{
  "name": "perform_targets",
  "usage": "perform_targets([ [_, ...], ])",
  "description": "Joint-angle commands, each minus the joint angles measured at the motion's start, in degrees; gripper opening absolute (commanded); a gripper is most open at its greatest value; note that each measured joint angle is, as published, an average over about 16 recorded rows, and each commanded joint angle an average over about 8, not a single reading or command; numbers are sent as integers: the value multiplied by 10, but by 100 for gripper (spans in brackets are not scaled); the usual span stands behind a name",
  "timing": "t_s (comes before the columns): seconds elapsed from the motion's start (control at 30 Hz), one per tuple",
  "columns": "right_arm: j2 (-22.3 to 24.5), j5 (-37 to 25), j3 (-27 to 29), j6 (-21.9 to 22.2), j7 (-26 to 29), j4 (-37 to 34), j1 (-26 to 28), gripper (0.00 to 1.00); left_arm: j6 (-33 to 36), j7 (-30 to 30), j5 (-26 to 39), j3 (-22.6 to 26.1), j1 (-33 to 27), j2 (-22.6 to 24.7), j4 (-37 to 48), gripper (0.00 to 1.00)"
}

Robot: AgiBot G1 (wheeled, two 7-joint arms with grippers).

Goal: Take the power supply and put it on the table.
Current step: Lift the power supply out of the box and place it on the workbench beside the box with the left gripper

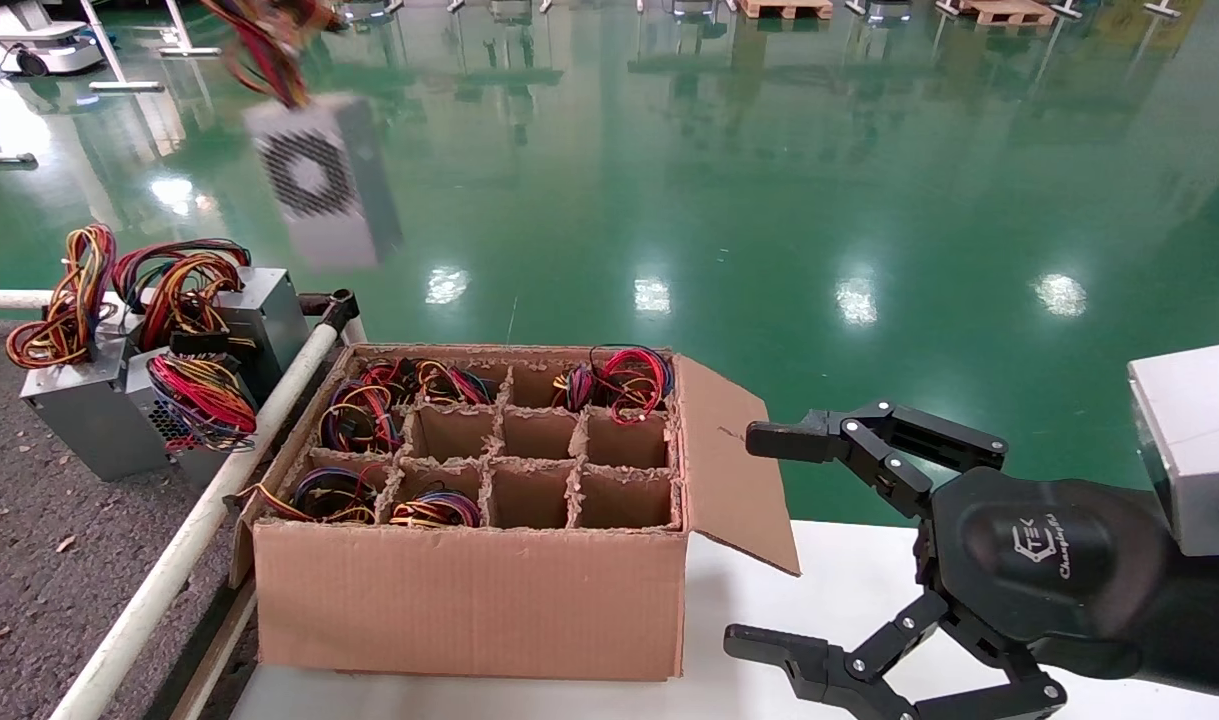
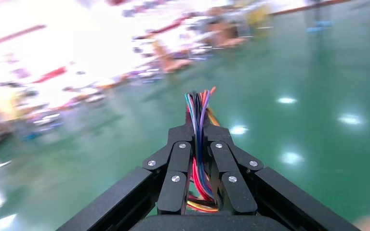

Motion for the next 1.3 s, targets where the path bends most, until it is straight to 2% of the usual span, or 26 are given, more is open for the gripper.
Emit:
perform_targets([
  [0.03,0,0,0,0,0,0,0,100,-48,7,0,-2,-14,0,7,0],
  [0.2,0,0,0,0,0,0,0,100,-162,-1,0,-2,-30,3,27,0],
  [0.43,0,0,0,0,0,0,0,100,-217,17,25,16,-36,-22,27,0],
  [0.67,0,0,0,0,0,0,0,100,-227,22,38,25,-22,-60,37,0],
  [0.83,0,0,0,0,0,0,0,100,-200,27,45,30,-10,-92,36,0],
  [1.0,0,0,0,0,0,0,0,100,-164,20,35,23,-5,-125,34,0],
  [1.3,0,0,0,0,0,0,0,100,-165,21,7,3,0,-150,21,0],
])
